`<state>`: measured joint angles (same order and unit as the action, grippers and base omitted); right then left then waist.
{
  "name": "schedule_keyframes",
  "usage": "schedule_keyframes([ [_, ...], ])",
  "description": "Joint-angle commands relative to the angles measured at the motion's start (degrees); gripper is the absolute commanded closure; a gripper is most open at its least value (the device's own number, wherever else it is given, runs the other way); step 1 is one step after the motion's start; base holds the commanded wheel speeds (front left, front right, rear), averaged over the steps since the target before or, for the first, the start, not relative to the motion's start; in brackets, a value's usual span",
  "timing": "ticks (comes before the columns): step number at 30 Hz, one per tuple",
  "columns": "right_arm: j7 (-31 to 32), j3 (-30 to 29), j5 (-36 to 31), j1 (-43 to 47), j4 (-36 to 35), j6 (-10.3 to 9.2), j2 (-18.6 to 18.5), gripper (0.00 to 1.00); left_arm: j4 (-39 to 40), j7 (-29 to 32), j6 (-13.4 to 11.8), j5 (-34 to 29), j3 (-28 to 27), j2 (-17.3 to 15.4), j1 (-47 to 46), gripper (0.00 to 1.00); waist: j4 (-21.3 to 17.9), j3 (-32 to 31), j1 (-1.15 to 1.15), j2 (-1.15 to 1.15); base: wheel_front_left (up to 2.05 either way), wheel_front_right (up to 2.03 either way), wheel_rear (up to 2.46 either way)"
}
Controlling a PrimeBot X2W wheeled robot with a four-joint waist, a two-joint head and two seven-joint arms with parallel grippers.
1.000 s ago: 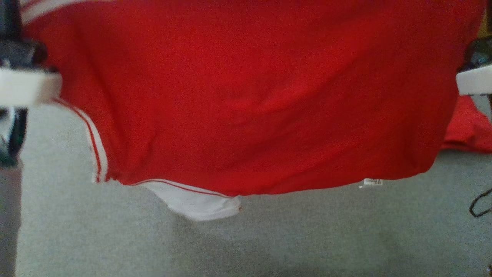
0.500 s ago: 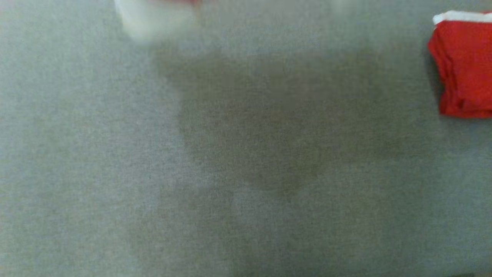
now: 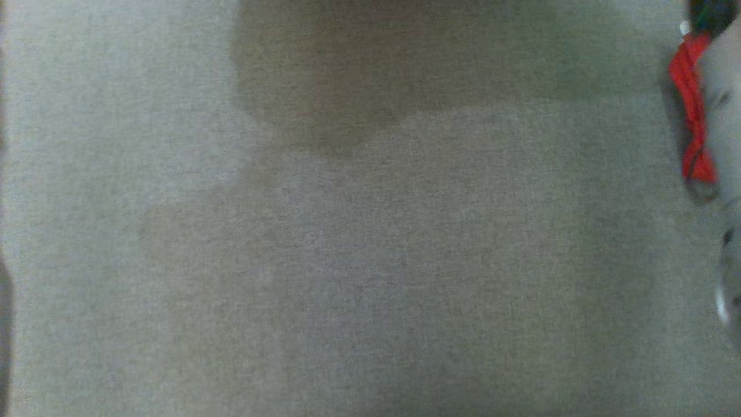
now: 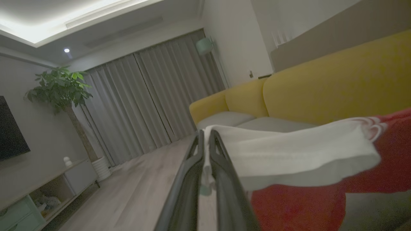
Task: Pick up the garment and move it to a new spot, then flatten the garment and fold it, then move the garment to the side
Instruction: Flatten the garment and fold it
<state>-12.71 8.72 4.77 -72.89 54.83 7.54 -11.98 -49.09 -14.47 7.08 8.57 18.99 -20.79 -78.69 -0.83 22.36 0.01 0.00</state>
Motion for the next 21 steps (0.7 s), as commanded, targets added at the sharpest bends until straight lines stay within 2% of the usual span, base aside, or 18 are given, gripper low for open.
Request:
schedule_keyframes([
  [1, -0.2, 0.2, 0.7, 1.8, 1.0, -0.05, 1.0, 1.0, 1.3, -0.4, -0.1, 0.7, -0.7, -3.3, 3.1, 1.0, 0.6, -0.8, -0.01, 0.0, 0.0, 0.0, 0.0],
  [5, 1.2, 5.6, 1.6, 7.3, 6.0, -0.05, 1.1, 1.0, 4.3, -0.5, 0.2, 1.3, 0.7, -4.0, 13.6, 1.0, 1.8, -2.5, -0.01, 0.0, 0.0, 0.0, 0.0],
  [10, 3.2, 14.2, 3.8, 13.4, 9.4, -0.05, -0.7, 1.0, 8.7, -0.5, 0.3, 1.2, 3.8, -5.9, 26.1, 1.0, 2.8, -5.7, -0.01, 0.0, 0.0, 0.0, 0.0],
  [15, 5.4, 21.5, 7.4, 17.0, 9.4, -0.05, -2.8, 1.0, 11.4, -0.5, 0.4, 1.8, 7.1, -8.4, 34.2, 1.0, 2.9, -8.6, -0.01, 0.0, 0.0, 0.0, 0.0],
  [21, 11.1, 33.8, 15.8, 23.5, 5.4, -0.05, -8.3, 1.0, 17.3, 4.7, 0.4, 5.6, 16.5, -13.3, 44.2, 1.0, 3.1, -13.8, -0.01, 0.0, 0.0, 0.0, 0.0],
])
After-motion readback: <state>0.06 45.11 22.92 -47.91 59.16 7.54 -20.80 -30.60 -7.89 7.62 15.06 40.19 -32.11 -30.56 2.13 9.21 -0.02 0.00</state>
